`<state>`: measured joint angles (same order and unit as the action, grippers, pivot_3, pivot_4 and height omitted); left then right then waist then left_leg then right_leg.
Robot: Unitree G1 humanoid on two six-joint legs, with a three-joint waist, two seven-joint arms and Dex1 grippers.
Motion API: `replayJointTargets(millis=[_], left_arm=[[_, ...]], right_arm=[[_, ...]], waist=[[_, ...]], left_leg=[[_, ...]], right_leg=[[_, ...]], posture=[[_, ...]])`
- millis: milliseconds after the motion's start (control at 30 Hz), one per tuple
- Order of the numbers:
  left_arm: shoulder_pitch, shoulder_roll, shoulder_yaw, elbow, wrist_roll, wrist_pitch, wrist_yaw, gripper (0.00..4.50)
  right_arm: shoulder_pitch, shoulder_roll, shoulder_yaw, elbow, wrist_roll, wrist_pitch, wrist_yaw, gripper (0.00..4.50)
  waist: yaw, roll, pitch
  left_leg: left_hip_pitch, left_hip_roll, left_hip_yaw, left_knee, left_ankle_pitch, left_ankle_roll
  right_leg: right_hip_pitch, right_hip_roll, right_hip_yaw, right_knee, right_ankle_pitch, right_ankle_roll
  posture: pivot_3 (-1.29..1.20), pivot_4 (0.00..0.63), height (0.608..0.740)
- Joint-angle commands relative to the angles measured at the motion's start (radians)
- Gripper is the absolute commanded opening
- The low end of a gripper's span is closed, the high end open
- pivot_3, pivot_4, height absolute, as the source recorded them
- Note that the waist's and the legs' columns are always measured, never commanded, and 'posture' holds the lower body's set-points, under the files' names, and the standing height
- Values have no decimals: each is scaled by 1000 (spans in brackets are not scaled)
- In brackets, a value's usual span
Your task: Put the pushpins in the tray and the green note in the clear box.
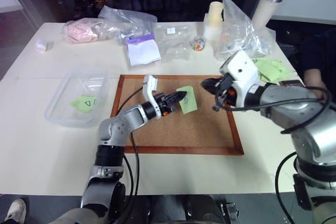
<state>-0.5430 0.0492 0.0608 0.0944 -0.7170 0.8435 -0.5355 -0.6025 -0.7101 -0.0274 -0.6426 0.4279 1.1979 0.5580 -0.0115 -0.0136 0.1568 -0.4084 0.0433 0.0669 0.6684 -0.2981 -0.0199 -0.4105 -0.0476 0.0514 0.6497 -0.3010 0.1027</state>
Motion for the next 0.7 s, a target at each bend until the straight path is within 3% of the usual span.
replayJointTargets(millis=[33,367,633,700], left_arm=[[4,24,-26,-71,7,-18,-39,43],[62,257,-64,-334,47,-35,-135,43],[75,389,-5,-387,43,-57,-151,43],[70,400,5,-382,42,-60,-150,0]], right_arm=[[6,-25,-38,85,-28,-77,-2,0],[11,-41,-4,617,-186,-413,3,0],[-27,23,-8,950,-229,-575,18,0],[-28,26,-17,971,-226,-585,26,617]], waist=[[-1,0,0],[-5,0,0],[-3,0,0],[-2,0,0]], left_leg=[[0,0,0,0,0,0],[0,0,1,0,2,-3],[1,1,7,0,4,-7],[1,1,7,0,4,-7]], right_leg=[[0,0,0,0,0,0],[0,1,1,1,0,0],[0,0,1,1,0,0],[0,0,1,1,0,0]], posture=[[0,150,740],[0,150,740],[0,150,740],[0,150,740]])
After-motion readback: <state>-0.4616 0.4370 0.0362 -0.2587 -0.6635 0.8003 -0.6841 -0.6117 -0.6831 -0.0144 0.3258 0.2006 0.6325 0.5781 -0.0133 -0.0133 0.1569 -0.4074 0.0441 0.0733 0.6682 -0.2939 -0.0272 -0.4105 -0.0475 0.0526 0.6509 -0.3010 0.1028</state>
